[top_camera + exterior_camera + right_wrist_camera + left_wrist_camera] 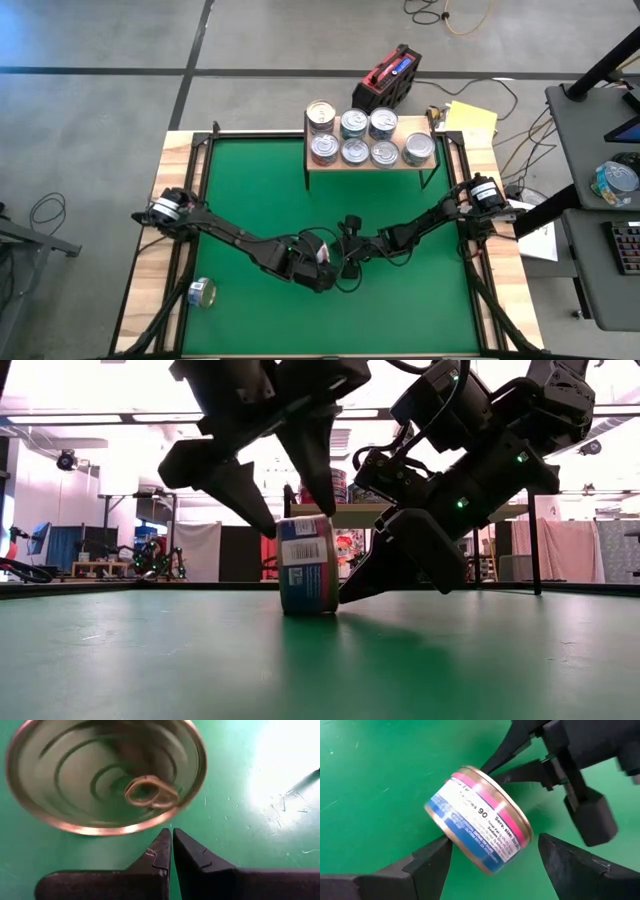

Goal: Stack canned seafood by type on shelf
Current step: Stack the blue/pink tuna can on top of the other blue/pink tuna can on the shelf

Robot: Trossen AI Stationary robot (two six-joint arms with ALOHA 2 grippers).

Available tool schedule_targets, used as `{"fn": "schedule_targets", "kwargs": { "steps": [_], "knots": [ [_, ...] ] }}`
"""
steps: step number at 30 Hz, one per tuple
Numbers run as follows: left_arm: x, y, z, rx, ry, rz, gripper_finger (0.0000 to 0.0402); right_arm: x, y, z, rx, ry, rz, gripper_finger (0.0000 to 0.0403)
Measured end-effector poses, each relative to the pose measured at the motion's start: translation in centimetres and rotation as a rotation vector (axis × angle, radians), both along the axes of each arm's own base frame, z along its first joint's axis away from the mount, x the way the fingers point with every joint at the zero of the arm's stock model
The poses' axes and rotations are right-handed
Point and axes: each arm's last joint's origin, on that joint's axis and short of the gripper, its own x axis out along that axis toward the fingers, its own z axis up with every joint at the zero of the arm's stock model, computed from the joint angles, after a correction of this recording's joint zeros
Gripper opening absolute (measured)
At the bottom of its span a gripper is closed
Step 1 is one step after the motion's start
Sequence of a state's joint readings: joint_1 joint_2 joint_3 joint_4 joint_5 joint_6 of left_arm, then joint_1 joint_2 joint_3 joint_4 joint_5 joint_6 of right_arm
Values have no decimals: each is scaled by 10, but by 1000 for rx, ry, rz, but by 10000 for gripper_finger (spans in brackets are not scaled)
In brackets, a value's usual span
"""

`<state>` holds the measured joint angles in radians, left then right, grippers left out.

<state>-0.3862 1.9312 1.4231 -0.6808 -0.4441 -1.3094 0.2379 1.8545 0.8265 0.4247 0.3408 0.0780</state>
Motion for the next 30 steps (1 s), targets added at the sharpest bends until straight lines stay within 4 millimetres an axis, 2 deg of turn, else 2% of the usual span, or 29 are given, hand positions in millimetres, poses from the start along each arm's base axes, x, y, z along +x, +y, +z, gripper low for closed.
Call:
{"fn": "schedule_targets", "kwargs": {
  "steps": [16, 26, 30],
  "knots": [
    [0, 3, 2, -23, -4, 69, 281, 4, 6, 5, 62, -59, 77, 12],
    [-1, 4, 2, -3, 15, 30, 281, 2, 19, 7, 61, -84, 122, 12],
    [-2, 4, 9, 10, 54, 18, 281, 3, 21, 9, 68, -94, 132, 12]
  ]
}}
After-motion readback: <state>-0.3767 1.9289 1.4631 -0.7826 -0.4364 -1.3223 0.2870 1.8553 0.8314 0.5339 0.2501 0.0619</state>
